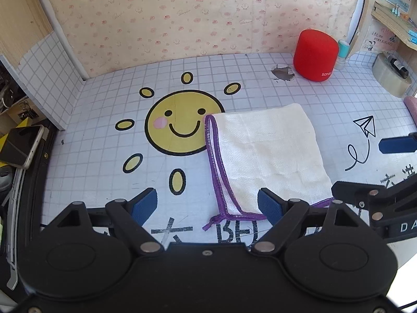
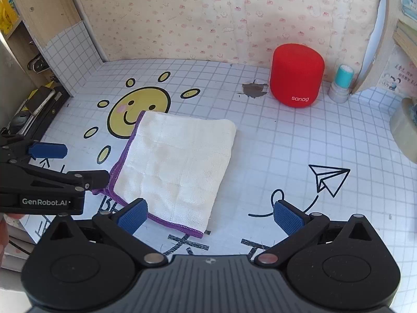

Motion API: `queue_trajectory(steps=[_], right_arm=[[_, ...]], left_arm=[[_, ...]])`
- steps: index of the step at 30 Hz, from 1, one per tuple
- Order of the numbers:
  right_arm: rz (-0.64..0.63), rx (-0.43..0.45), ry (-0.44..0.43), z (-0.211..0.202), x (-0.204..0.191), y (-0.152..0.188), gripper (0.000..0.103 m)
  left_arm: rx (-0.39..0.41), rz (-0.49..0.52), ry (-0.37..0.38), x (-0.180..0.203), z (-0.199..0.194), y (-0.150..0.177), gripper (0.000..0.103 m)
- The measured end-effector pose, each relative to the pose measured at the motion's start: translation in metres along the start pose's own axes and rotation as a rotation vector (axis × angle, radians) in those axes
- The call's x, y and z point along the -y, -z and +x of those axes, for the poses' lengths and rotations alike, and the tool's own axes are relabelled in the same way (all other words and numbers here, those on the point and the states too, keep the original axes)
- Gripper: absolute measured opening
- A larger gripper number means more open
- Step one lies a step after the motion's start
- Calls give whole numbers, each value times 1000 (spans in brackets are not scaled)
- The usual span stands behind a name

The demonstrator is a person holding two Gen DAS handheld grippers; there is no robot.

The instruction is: Fold towel

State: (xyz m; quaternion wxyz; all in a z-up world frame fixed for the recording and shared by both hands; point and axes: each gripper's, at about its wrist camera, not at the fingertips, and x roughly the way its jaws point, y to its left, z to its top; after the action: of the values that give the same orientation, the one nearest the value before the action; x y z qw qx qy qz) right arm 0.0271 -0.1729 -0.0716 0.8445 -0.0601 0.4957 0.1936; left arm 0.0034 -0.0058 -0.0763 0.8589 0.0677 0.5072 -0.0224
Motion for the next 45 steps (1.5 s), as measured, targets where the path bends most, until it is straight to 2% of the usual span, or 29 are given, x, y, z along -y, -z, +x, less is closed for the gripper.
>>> queue_trajectory(steps=[8,12,14,18,25,30,37,45], right_arm=[[-40,62,-51,-21,10,-10,103],[6,79,-30,-33,9,-12,103],[39,72,-21,-36,7,-8,103],[81,43,13,-38,-1,7,103],[154,17,62,-36,-10,23,103],[167,42,95,-41,-11,12,103],[149,52,122,-41,-12,0,103],[137,54,122,-37,-13,-6,103]], left_arm=[[5,62,-8,20,-21,10,85],[-7,51,10,20,-30,12,85],[-21,63,15,18,-32,13,85],[-1,70,30,13,-39,16,85],[-20,6,73,2,-40,14,85],[-11,-26,75,-3,-41,9,85],[24,-7,52,-2,-45,5,85],[20,-76,64,-16,-42,1,85]])
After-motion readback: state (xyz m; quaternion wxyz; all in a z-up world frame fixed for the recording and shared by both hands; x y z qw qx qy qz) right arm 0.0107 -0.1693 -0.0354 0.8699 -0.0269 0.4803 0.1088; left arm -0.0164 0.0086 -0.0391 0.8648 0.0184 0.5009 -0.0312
